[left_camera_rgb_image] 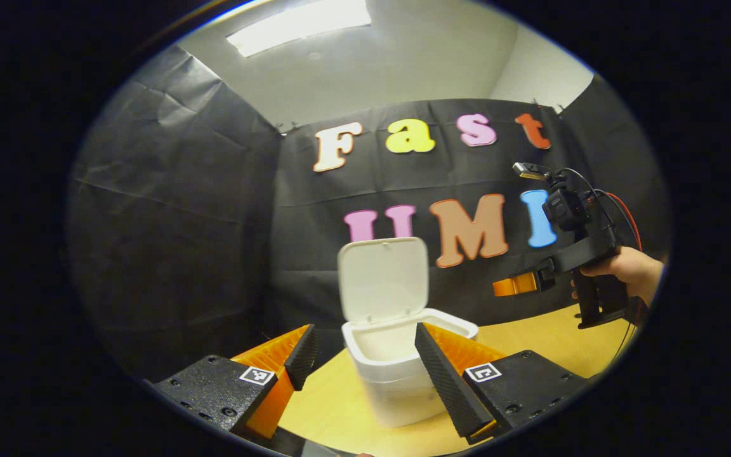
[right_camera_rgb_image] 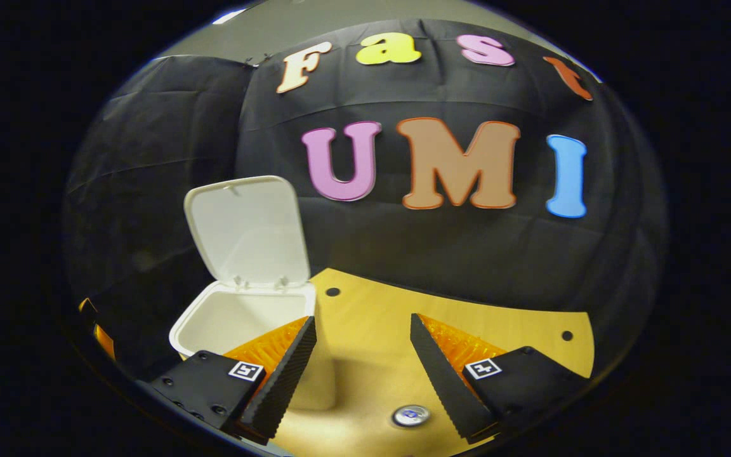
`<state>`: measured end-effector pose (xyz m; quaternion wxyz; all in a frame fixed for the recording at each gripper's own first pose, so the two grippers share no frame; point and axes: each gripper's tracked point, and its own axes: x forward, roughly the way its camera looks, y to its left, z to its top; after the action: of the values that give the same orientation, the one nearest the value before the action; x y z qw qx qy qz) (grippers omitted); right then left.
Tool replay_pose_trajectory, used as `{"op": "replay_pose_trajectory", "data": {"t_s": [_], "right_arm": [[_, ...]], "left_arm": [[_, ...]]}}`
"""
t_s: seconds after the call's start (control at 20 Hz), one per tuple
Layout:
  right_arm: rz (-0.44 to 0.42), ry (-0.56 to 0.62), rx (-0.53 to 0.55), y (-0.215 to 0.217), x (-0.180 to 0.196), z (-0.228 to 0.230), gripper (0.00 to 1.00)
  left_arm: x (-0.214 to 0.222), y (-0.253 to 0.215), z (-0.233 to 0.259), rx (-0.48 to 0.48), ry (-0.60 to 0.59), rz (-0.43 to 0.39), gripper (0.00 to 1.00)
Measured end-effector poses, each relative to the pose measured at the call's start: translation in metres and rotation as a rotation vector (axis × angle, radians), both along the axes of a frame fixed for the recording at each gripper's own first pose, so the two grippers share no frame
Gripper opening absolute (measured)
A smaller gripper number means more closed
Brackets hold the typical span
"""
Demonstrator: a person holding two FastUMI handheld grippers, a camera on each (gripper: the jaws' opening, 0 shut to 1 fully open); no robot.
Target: Press the lid of the desktop garbage bin to open it, pick up the crumpled paper on the desktop and throw it into the bin, then pick up the pop can on the desktop and drop it into the bin, and finally close the garbage bin lid.
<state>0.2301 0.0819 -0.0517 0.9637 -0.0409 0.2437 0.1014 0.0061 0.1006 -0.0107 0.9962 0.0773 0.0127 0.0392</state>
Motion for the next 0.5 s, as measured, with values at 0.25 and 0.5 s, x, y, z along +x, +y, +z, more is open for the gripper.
{"op": "replay_pose_trajectory", "data": {"t_s": [0.25, 0.5], "right_arm": [[-0.319, -0.029, 0.004, -0.152, -0.076, 0.018, 0.99], [-0.627, -0.031, -0.014, -0.27, -0.186, 0.027, 0.99]], "left_arm": [[0.048, -0.101, -0.011, -0.084, -0.008, -0.28, 0.93], [0.081, -0.186, -0.055, -0.131, 0.057, -0.464, 0.93]]}}
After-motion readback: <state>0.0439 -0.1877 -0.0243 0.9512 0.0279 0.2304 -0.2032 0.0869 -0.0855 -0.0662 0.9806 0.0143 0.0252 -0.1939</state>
